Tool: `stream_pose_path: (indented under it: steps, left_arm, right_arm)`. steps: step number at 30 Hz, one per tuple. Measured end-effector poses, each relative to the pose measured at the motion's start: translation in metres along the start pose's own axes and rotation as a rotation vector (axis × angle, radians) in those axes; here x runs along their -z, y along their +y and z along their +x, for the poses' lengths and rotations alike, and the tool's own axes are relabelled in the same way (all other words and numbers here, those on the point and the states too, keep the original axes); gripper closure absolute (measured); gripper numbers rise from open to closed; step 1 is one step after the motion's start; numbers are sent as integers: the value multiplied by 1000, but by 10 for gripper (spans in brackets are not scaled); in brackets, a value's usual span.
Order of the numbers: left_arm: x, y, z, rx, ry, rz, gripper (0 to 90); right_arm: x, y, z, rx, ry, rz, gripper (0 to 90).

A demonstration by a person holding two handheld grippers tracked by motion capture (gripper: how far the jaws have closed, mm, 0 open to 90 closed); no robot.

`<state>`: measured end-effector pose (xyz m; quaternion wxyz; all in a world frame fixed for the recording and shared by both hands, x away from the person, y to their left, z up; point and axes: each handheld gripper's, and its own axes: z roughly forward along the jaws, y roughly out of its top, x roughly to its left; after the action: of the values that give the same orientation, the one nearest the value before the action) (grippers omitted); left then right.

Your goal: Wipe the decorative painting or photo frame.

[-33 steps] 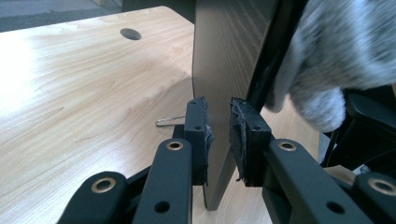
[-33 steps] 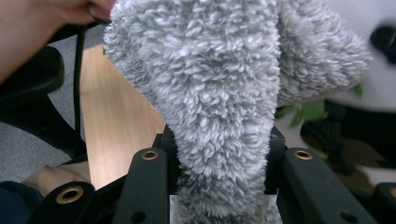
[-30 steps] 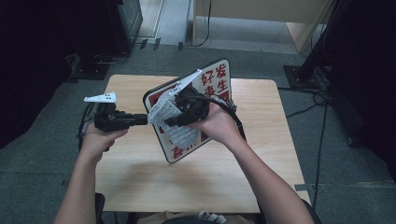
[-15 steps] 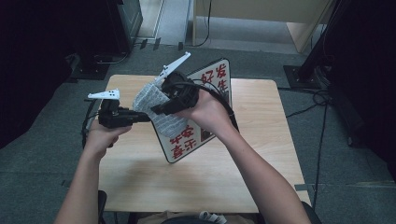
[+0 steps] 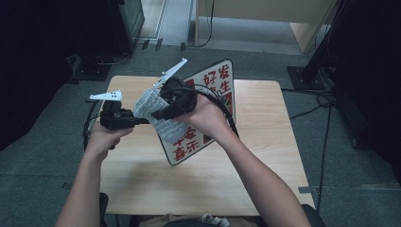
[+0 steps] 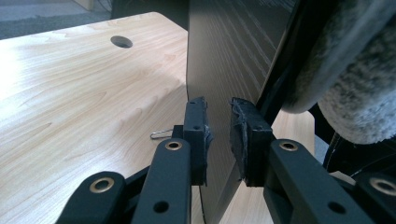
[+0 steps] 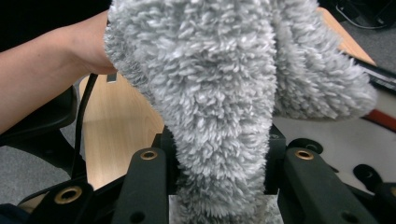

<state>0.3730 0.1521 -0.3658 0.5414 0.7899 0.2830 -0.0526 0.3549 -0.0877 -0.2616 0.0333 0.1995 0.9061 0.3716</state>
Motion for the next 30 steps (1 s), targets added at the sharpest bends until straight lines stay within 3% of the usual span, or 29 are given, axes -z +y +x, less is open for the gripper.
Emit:
stream_pose_path:
  steps: [21, 30]
  left_arm:
    - [1, 0, 0, 6, 3, -5, 768]
    - [1, 0, 1, 5, 3, -5, 768]
  right_arm:
    - [-14, -19, -6, -22, 46, 15, 645]
    - [-20, -29, -7, 0, 46, 20, 644]
